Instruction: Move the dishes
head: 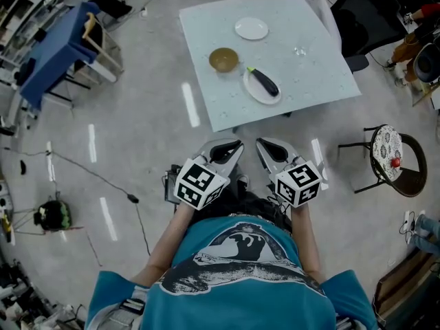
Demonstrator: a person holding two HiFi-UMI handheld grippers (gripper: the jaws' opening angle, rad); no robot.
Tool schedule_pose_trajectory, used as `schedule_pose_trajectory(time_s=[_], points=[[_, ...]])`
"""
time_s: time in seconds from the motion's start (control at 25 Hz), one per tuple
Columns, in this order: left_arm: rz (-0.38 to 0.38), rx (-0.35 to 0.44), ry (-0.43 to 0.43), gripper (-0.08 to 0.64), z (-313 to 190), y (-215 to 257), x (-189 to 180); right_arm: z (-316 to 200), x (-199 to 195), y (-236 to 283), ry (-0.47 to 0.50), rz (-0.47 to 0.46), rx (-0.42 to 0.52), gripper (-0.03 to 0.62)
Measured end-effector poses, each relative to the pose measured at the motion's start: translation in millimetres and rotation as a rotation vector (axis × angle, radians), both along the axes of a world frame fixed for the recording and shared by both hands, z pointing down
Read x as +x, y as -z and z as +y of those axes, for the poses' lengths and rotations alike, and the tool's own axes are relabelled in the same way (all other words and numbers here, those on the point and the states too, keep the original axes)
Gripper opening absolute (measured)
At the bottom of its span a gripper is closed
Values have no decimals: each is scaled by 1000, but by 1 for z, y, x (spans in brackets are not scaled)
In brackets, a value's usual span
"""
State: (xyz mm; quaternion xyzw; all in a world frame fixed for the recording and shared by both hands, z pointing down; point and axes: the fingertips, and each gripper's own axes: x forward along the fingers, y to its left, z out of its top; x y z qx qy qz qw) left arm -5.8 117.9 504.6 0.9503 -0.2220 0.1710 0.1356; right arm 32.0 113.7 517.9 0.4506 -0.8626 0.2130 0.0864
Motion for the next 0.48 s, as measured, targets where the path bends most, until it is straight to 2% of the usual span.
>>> schedule_pose_trajectory(time_s=[0.48], points=[[-12, -4, -41, 32, 6, -6, 10, -1, 2, -3, -1, 12, -9, 2]])
